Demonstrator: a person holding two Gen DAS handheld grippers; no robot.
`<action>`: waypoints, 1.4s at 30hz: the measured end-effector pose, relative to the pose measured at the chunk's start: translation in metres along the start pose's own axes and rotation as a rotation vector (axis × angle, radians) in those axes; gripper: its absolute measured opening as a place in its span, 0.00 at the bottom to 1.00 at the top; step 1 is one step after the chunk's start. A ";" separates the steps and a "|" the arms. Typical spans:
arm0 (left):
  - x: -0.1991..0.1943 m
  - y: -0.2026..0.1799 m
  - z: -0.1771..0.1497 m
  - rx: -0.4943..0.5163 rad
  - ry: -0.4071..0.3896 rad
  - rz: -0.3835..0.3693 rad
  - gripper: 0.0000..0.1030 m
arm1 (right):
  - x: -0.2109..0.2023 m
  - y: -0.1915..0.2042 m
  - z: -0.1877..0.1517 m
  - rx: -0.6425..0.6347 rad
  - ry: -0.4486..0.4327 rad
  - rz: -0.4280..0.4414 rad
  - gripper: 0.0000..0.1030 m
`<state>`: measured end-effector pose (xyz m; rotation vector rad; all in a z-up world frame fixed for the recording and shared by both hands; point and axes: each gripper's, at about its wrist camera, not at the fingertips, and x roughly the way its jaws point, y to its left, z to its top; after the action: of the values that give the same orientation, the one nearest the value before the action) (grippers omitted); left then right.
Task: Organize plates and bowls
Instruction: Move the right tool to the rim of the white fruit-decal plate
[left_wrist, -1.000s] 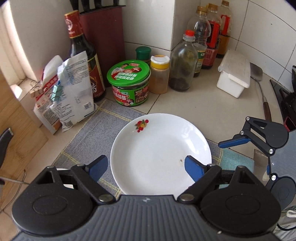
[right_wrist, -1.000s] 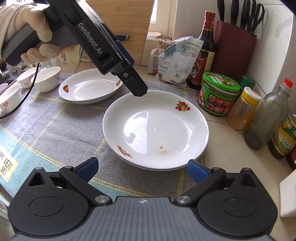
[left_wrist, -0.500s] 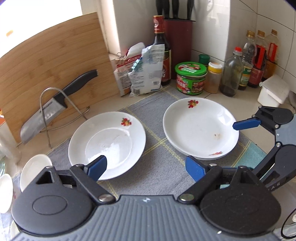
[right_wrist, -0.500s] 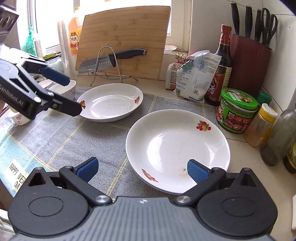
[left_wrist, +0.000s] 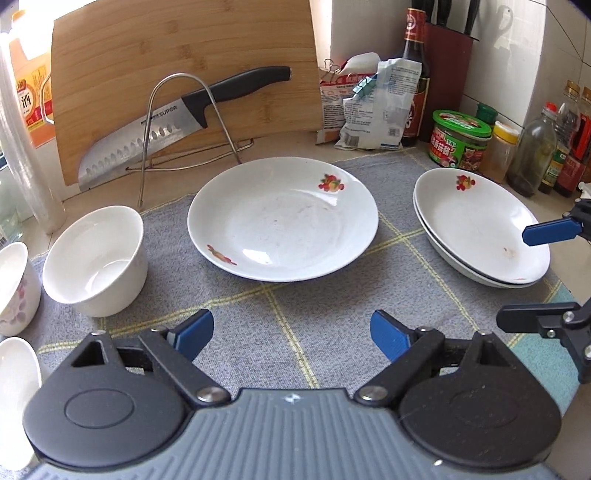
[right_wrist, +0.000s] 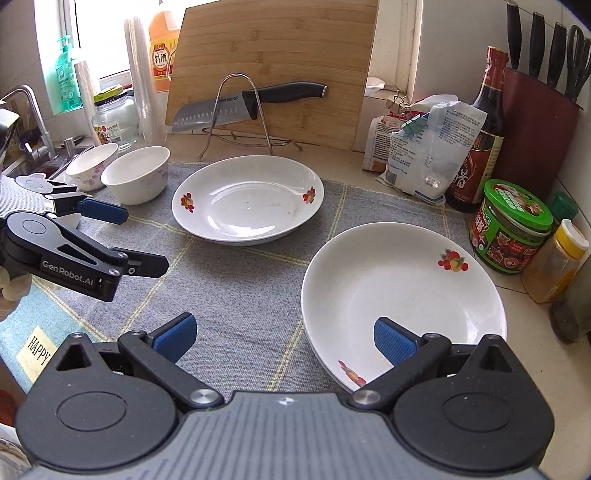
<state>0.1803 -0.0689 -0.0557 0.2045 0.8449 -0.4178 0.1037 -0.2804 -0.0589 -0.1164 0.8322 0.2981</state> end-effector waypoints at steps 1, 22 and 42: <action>0.004 0.003 0.000 -0.004 0.000 -0.002 0.89 | 0.001 0.002 0.002 0.004 0.006 -0.011 1.00; 0.059 0.016 0.000 0.049 -0.015 -0.043 0.95 | 0.040 0.009 0.051 -0.042 0.088 -0.050 1.00; 0.074 0.022 0.009 0.037 -0.051 -0.035 1.00 | 0.137 -0.017 0.129 -0.171 0.170 0.162 1.00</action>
<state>0.2399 -0.0725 -0.1053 0.2122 0.7918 -0.4702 0.2874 -0.2388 -0.0740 -0.2375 0.9858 0.5173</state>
